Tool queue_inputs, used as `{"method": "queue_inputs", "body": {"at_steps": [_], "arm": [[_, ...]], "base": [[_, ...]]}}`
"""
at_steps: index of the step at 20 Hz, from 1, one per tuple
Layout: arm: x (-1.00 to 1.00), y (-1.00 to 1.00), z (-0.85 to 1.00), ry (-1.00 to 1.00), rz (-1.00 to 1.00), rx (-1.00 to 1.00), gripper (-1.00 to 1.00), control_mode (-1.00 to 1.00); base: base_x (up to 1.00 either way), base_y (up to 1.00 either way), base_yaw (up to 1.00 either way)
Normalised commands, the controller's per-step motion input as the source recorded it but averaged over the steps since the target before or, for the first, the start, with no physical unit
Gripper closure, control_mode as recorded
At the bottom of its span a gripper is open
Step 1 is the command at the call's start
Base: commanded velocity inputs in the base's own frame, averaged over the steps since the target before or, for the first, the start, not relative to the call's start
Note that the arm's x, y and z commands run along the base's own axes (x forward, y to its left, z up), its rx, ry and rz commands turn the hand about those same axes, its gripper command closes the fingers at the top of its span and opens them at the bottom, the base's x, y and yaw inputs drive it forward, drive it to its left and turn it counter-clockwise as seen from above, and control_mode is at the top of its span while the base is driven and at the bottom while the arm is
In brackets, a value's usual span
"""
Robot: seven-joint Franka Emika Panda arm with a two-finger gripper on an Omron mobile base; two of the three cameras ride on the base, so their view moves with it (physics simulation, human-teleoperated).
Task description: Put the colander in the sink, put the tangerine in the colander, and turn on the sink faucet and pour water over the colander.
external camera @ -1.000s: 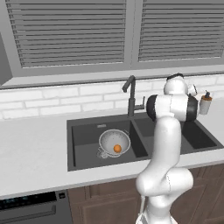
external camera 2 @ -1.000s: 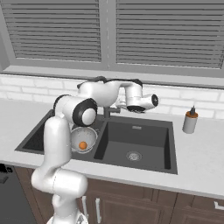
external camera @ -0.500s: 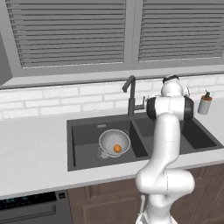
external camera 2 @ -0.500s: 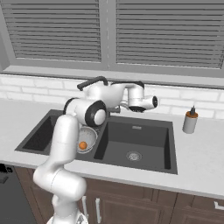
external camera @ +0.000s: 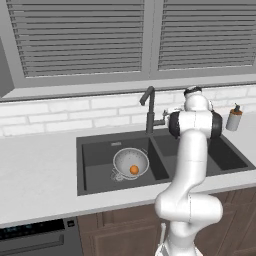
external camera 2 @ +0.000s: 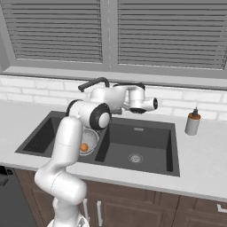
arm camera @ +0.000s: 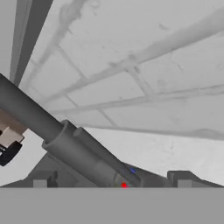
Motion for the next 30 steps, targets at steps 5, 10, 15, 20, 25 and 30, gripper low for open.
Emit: {"method": "queue_inputs", "body": {"at_steps": [5, 10, 15, 20, 25, 30], "arm": [[0.18, 0.26, -0.01, 0.00, 0.00, 0.00, -1.00, -1.00], [0.19, 0.01, -0.16, 0.00, 0.00, 0.00, -1.00, -1.00], [0.12, 0.00, -0.26, 0.00, 0.00, -0.01, -1.00, -1.00], [0.20, 0.00, -0.14, 0.00, 0.00, 0.00, -1.00, -1.00], [0.33, -0.08, -0.03, 0.00, -0.01, 0.00, -1.00, -1.00], [0.43, -0.09, -0.06, 0.00, -0.04, -0.02, -1.00, -1.00]], "base": [[0.00, 0.00, 0.00], [0.00, 0.00, 0.00], [0.00, 0.00, 0.00], [0.00, 0.00, 0.00], [0.00, 0.00, 0.00], [0.00, 0.00, 0.00]]}}
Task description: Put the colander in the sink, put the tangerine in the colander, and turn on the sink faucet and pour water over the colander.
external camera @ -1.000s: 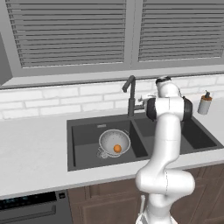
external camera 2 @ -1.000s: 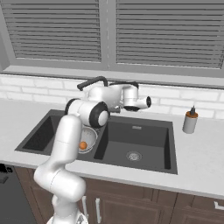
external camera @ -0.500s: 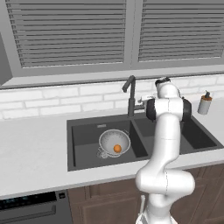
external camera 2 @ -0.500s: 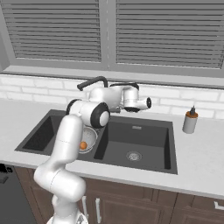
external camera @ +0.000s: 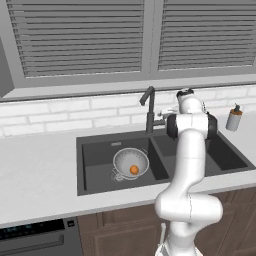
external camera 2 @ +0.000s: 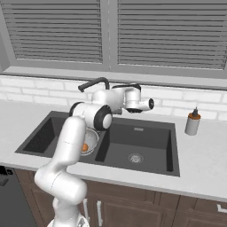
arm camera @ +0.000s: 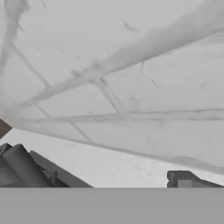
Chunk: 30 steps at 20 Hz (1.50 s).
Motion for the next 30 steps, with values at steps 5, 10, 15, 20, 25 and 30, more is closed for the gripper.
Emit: {"method": "queue_inputs", "body": {"at_steps": [5, 10, 15, 20, 25, 30], "arm": [[0.53, -0.02, -0.06, 0.00, -0.04, 0.00, -1.00, -1.00], [0.48, 0.00, -0.16, 0.00, -0.02, 0.00, -1.00, -1.00], [0.30, -0.11, -0.22, 0.00, -0.05, 0.00, -1.00, -1.00], [0.22, -0.43, -0.17, 0.00, -0.10, 0.00, -1.00, -1.00], [0.01, -0.81, -0.05, 0.01, -0.12, 0.00, -1.00, -1.00], [0.00, -1.00, 0.00, 0.07, -0.15, 0.00, -1.00, -1.00]], "base": [[0.00, 0.00, 0.00], [0.00, 0.00, 0.00], [0.00, 0.00, 0.00], [0.00, 0.00, 0.00], [0.00, 0.00, 0.00], [0.00, 0.00, 0.00]]}}
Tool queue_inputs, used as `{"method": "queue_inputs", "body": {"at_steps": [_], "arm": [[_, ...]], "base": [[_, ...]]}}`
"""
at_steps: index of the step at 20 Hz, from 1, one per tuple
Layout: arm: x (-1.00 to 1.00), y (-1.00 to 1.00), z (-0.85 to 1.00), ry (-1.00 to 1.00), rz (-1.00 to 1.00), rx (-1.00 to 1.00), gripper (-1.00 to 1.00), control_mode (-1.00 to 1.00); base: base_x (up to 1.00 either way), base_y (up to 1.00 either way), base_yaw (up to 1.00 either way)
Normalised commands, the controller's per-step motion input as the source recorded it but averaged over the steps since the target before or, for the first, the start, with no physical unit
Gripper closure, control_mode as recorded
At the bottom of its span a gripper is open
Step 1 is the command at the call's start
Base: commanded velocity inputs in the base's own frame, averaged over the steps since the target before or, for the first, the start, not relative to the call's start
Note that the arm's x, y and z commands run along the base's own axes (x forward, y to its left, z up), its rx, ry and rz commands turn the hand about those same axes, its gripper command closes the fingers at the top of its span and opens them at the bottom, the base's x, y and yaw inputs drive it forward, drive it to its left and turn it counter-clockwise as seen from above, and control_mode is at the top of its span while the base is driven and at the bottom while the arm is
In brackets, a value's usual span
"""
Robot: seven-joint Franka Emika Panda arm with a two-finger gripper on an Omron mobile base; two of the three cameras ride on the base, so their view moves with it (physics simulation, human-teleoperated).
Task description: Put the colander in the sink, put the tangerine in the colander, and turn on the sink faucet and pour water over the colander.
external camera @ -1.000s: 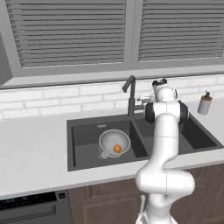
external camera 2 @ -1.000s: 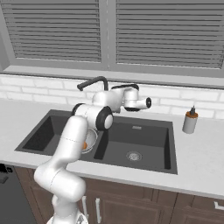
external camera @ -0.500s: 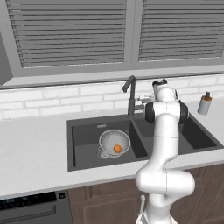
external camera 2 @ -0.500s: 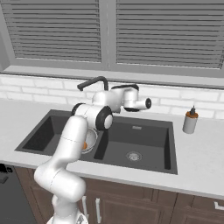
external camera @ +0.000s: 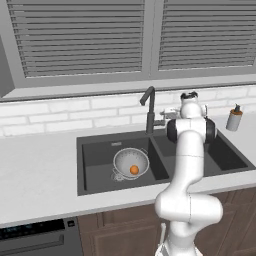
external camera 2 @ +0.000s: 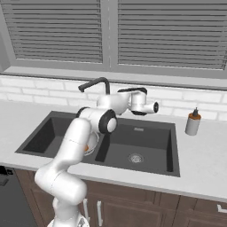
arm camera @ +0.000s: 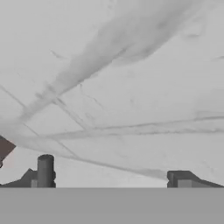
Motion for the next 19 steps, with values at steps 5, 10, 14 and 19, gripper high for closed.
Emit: {"method": "queue_inputs", "body": {"at_steps": [5, 10, 14, 19], "arm": [[0.00, -1.00, -0.04, 0.08, -0.21, 0.00, -1.00, -1.00], [-0.11, -1.00, -0.15, 0.07, -0.25, -0.02, -1.00, -1.00], [-0.58, -0.93, 0.05, 0.01, -0.20, -0.01, -1.00, -1.00], [-1.00, -0.16, 0.84, -0.24, -0.12, 0.00, -1.00, -1.00]], "base": [[0.00, 0.00, 0.00], [0.00, 0.00, 0.00], [0.00, 0.00, 0.00], [0.00, 0.00, 0.00]]}}
